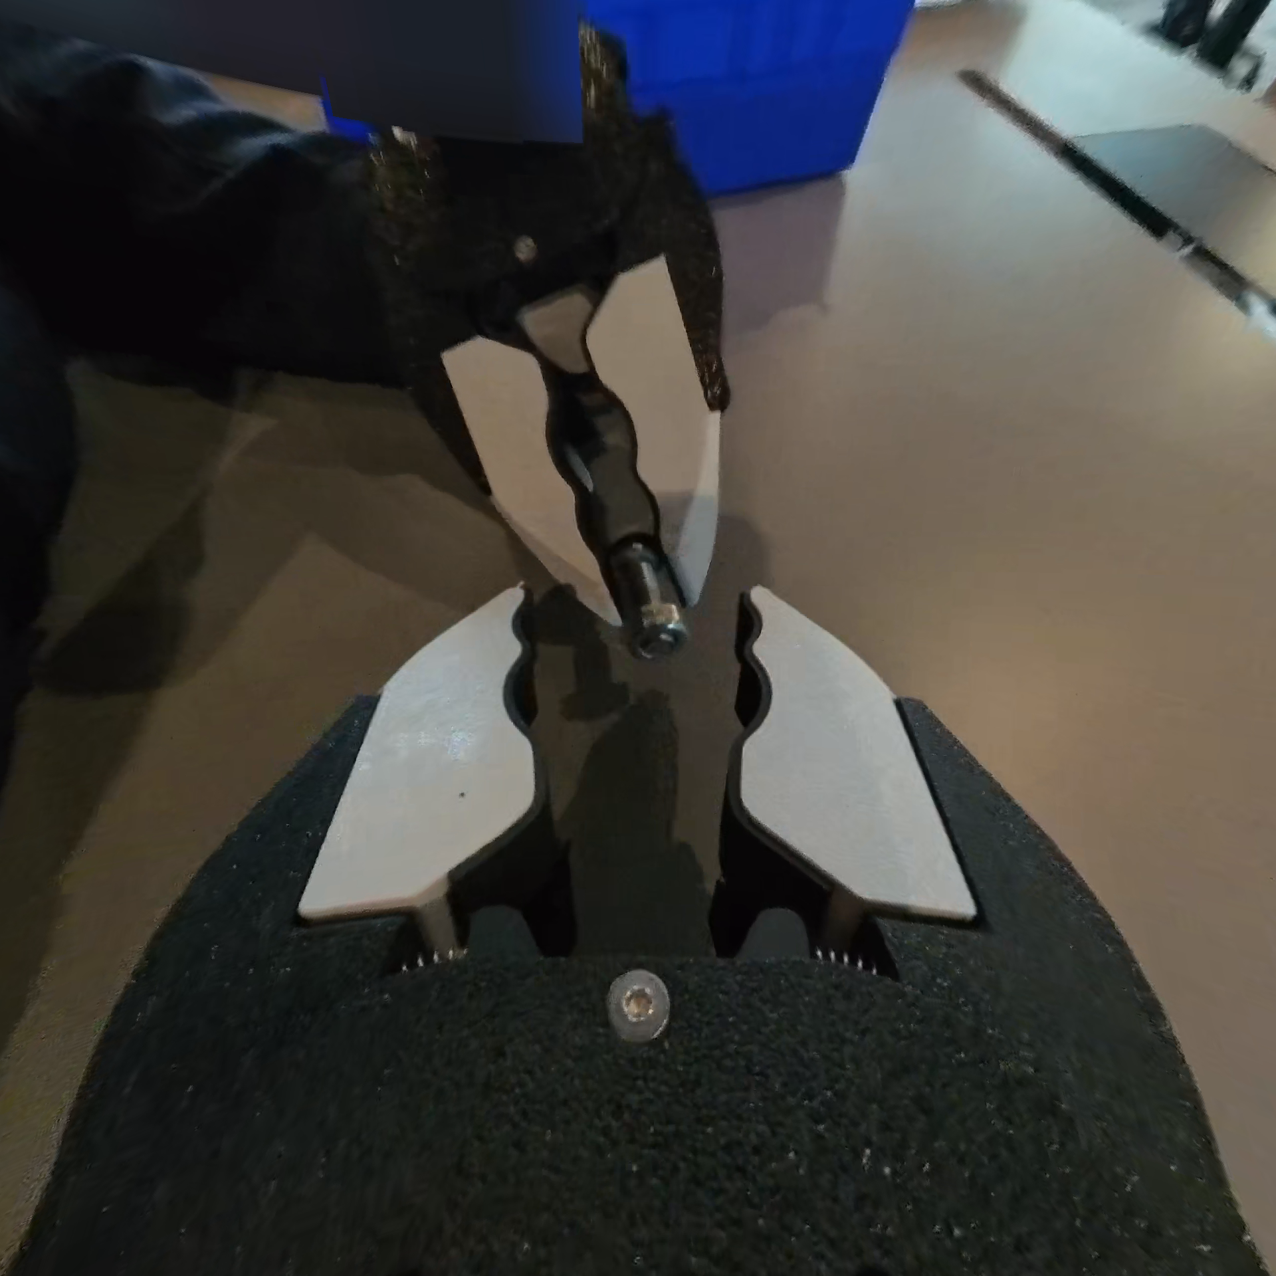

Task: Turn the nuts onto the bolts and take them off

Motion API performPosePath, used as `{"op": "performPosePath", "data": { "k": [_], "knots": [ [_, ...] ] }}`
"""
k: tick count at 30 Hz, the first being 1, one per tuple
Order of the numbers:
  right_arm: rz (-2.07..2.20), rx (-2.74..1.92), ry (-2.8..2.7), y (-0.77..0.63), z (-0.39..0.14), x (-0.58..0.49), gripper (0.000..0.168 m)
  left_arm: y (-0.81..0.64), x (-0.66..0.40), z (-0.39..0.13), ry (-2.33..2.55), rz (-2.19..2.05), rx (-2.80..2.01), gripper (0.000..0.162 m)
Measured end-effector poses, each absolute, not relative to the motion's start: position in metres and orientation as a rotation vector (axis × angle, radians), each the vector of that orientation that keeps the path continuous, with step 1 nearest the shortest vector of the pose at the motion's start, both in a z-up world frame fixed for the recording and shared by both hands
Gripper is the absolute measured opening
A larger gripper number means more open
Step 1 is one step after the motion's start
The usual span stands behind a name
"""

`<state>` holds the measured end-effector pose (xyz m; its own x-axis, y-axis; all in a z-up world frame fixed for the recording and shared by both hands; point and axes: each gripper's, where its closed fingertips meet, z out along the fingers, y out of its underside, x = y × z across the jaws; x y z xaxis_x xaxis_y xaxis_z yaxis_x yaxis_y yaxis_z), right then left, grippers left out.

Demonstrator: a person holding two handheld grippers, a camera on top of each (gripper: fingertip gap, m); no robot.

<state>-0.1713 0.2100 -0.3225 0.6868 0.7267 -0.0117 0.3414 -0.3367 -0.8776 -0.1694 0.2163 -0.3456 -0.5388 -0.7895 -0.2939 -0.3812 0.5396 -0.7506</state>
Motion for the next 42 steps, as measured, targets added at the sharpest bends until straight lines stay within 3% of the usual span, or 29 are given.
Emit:
{"op": "performPosePath", "data": {
  "k": [6,12,15,20,32,35,42],
  "knots": [
    [0.453,-2.027,-0.929,0.206,-0.340,-0.176,0.051,0.216,-0.169,-0.346,2.148,-0.840,-0.944,0.017],
    [0.506,-1.929,-0.951,0.201,-0.328,-0.181,0.052,0.216,-0.169,-0.346,2.149,-0.840,-0.941,0.017],
    [0.569,-1.854,-0.988,0.194,-0.320,-0.187,0.044,0.216,-0.169,-0.346,2.149,-0.841,-0.946,0.017],
    [0.523,-1.907,-0.873,0.206,-0.321,-0.177,0.056,0.216,-0.169,-0.346,2.148,-0.840,-0.945,0.017],
    [0.554,-1.921,-0.940,0.199,-0.326,-0.182,0.053,0.216,-0.169,-0.346,2.153,-0.843,-0.940,0.017],
    [0.694,-1.863,-0.988,0.185,-0.319,-0.190,0.037,0.216,-0.169,-0.346,2.152,-0.845,-0.948,0.017],
    [0.637,-1.935,-0.844,0.201,-0.321,-0.178,0.056,0.216,-0.169,-0.346,2.152,-0.844,-0.946,0.017]
  ]
}}
